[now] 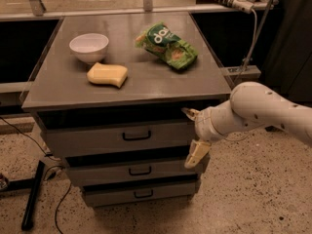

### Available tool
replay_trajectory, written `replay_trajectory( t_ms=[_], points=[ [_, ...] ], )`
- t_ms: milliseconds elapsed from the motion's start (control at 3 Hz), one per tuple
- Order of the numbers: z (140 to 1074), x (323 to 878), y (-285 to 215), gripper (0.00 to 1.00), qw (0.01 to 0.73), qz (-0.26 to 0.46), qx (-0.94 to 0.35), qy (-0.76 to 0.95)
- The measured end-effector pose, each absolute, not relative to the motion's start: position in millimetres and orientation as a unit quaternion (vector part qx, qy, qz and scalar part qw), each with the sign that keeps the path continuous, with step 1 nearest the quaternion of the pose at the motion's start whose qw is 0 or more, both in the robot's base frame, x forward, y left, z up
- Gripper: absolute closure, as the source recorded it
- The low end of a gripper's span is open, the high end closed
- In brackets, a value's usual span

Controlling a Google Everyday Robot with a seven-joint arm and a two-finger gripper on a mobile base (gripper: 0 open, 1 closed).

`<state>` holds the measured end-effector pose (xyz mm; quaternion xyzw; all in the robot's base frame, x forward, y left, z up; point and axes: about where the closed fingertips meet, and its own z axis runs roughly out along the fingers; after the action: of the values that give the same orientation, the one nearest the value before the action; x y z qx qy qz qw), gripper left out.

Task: Open top drawer

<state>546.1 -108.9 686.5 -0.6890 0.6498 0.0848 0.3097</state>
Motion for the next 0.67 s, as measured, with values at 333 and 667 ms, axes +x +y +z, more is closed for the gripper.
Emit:
replay_trajectory(
  t_ms=[333,667],
  points=[
    [676.5,561.7,-103.1,0.00,0.316,0.080,-0.696,0.640],
    [658.9,577.6,-100.1,0.00,0.313,0.076,-0.700,0.637]
  ],
)
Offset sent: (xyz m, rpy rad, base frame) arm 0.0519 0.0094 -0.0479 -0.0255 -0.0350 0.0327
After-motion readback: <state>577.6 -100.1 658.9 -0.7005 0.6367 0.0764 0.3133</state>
